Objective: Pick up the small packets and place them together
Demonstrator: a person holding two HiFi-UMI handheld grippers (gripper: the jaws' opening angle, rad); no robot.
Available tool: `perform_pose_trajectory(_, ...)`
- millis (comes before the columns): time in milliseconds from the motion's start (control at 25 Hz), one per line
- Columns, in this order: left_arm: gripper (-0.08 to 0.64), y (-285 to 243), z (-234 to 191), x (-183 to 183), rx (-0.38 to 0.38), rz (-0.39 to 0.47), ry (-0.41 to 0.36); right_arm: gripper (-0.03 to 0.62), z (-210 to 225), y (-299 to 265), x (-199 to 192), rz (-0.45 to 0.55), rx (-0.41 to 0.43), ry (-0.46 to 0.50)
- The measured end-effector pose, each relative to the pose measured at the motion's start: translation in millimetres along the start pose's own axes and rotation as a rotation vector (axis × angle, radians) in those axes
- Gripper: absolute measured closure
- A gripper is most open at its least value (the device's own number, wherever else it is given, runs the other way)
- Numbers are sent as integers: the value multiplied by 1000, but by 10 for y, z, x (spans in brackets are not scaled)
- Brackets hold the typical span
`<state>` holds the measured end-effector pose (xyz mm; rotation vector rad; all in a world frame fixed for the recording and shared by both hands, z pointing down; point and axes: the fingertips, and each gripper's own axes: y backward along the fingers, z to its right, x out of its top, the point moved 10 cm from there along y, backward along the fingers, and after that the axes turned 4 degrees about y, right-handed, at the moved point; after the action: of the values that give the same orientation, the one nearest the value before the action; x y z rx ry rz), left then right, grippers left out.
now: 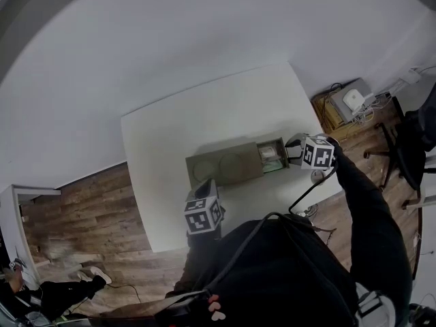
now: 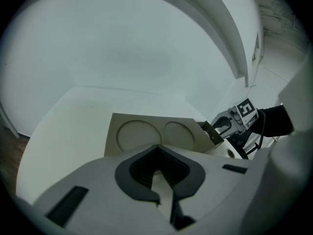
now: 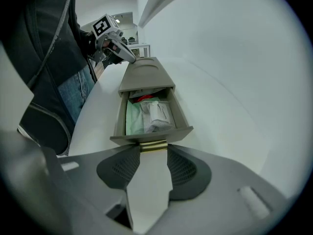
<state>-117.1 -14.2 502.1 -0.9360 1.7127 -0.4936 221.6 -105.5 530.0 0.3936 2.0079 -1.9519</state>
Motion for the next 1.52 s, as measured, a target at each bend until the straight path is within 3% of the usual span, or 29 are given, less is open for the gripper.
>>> perform_pose_trajectory(640,561,1,-17,3,7,-1,0,427,17,168,-528,-47,-42,-147)
perform_pose_trajectory(720,561,-3,-18,-8,7,-2,-4,506,-4,192,-575,-33,-41,-190)
perform_pose_trajectory(840,560,5,-13,-12,10,-3,-8,535,-47,206,-615,-7,-46,-226)
perform_pose_trajectory(1040,561,-5,-10,-13,7,-6,-12,532,-33,394,-624,13,-113,-243)
perform_pose_trajectory(1200,560,-14,-11,-15,2,-5,-2,515,74,712,-460,130,-178,-284)
perform_pose_trajectory(1320,561,-19,-7,-7,-1,-3,-1,508,94,784,-196,185,-185,-263)
perform_pose_trajectory(1520,561,-25,2,2,-3,-3,3,488,89,521,159,114,-105,-167)
